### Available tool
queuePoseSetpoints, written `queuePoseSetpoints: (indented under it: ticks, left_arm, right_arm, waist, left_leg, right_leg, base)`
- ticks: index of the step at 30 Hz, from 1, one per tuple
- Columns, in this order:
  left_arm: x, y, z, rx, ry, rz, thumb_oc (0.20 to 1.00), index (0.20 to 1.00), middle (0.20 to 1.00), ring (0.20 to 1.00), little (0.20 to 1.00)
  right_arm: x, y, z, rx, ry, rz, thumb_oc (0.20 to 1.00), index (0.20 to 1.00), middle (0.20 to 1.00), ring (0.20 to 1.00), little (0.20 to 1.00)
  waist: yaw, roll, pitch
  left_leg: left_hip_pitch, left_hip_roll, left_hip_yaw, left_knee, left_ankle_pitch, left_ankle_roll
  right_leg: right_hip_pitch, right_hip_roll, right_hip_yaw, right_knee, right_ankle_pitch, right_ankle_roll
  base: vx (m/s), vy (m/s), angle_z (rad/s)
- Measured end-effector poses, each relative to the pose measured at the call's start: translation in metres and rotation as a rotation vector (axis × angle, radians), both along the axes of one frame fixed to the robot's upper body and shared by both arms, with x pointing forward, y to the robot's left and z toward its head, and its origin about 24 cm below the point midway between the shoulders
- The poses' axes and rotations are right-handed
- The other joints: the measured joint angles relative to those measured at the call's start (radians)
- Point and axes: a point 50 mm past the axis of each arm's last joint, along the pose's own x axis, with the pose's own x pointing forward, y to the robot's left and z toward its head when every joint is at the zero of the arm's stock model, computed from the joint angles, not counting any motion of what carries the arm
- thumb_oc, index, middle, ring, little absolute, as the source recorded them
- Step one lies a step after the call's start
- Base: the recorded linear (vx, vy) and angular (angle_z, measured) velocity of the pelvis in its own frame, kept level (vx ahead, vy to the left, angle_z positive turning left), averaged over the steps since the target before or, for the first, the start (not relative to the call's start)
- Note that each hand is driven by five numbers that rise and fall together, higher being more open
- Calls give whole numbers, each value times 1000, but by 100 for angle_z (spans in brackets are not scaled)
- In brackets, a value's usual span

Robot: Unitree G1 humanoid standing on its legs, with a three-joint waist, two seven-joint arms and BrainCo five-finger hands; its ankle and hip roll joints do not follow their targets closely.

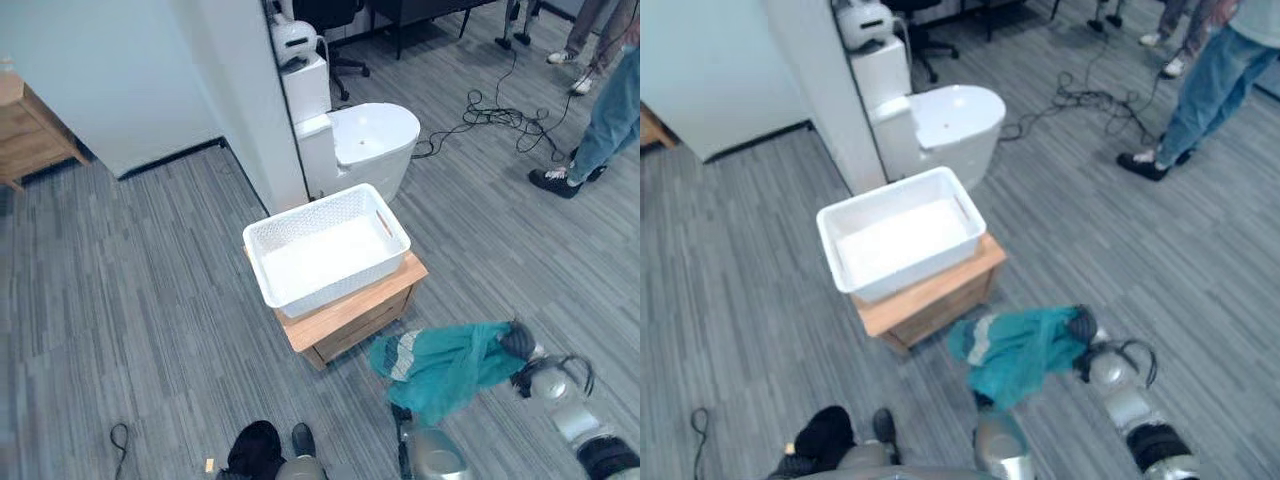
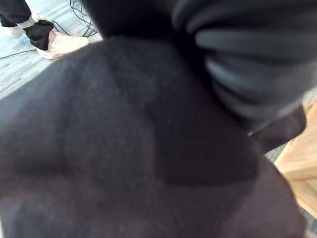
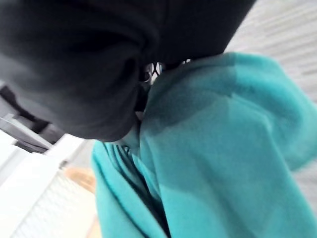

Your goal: Tidy up the quilt and then pick up the clothes from the bed and put them into the laundry hamper.

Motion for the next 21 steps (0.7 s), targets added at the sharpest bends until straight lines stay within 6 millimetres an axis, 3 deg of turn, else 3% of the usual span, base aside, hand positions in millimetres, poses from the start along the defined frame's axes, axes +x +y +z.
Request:
queuePoseSetpoints:
  ticks: [1, 2, 3, 4, 5, 7, 9, 10, 12, 14, 18, 21]
  left_arm:
    - [0, -2, 0, -5, -1, 6, 200, 200, 200, 200, 200]
    - [7, 1, 1, 6, -22, 2, 200, 200, 200, 200, 200]
    - [18, 8, 5, 30, -55, -12, 200, 200, 200, 200, 200]
    - [27, 13, 8, 52, -87, -3, 200, 200, 200, 200, 200]
    - [37, 15, 11, 67, -121, -18, 200, 200, 200, 200, 200]
    - [45, 13, 13, 54, -160, -8, 200, 200, 200, 200, 200]
    - [50, 10, 14, 45, -176, -17, 200, 200, 200, 200, 200]
    - [53, 7, 15, 37, -192, -35, 200, 200, 200, 200, 200]
    - [51, 4, 15, 32, -189, -69, 200, 200, 200, 200, 200]
    - [59, -1, 15, 15, -204, -80, 200, 200, 200, 200, 200]
    - [58, -11, 13, -13, -200, -78, 200, 200, 200, 200, 200]
    - [51, -9, 11, -6, -177, -64, 200, 200, 200, 200, 200]
  right_arm:
    - [15, -5, 32, -53, -120, 16, 200, 200, 200, 200, 200]
    - [22, -4, 43, -64, -157, 25, 200, 200, 200, 200, 200]
    - [27, 0, 56, -71, -205, 49, 200, 200, 200, 200, 200]
    - [35, 8, 76, -94, -271, 102, 200, 200, 200, 200, 200]
    - [42, 18, 97, -104, -349, 153, 200, 200, 200, 200, 200]
    - [45, 32, 121, -107, -442, 217, 200, 200, 200, 200, 200]
    - [45, 36, 134, -130, -478, 254, 200, 200, 200, 200, 200]
    - [44, 37, 142, -155, -490, 287, 200, 200, 200, 200, 200]
    - [43, 50, 148, -156, -512, 343, 200, 200, 200, 200, 200]
    - [39, 55, 159, -192, -544, 393, 200, 200, 200, 200, 200]
    - [42, 68, 183, -217, -613, 456, 200, 200, 200, 200, 200]
    - [48, 105, 212, -239, -704, 601, 200, 200, 200, 200, 200]
  waist:
    - [-7, 12, 1]
    - [-9, 2, 5]
    - [-8, -42, 21]
    - [13, -55, 26]
    - [6, -87, 41]
    - [36, -102, 45]
    - [31, -101, 45]
    - [31, -81, 40]
    - [23, -81, 38]
    - [7, -88, 36]
    - [2, -65, 24]
    - [14, -64, 21]
  left_leg:
    - [-30, 10, 5, 84, 43, -86]
    - [-80, 14, -10, 173, 46, -92]
    - [-138, 23, -20, 274, 60, -99]
    - [-191, 28, -21, 355, 142, -103]
    - [-213, 43, 34, 402, 138, -97]
    - [-196, -7, 71, 356, 69, -99]
    - [-163, -67, 82, 259, 18, -92]
    - [-118, -80, 156, 160, 19, -76]
    - [-57, -83, 144, 93, 15, -69]
    - [-39, -70, 177, 79, 14, -70]
    - [35, -62, 145, -8, 31, -54]
    - [42, -92, 146, -8, 14, -32]
  right_leg:
    - [8, 13, -9, 3, -11, -52]
    - [-4, 9, -7, 30, -26, -73]
    - [-25, -22, -3, 57, -22, -98]
    - [-22, -7, -27, 94, -58, -135]
    - [0, -20, -47, 74, -52, -149]
    - [31, -20, -48, 51, -39, -148]
    - [55, -16, -63, 23, -36, -145]
    - [72, 4, -101, 9, -33, -143]
    - [98, 41, -112, -5, -30, -149]
    - [99, 41, -149, -27, -18, -168]
    - [88, 49, -155, -27, -19, -166]
    - [86, 24, -144, -27, -9, -146]
  base:
    - [93, -467, 7]
    - [66, -428, 16]
    - [109, -349, 27]
    - [119, -237, 46]
    - [130, -110, 44]
    - [184, -35, 23]
    - [146, -14, 30]
    - [138, -15, 33]
    - [98, -29, 20]
    - [108, -22, 39]
    - [99, -1, 13]
    - [102, -4, 1]
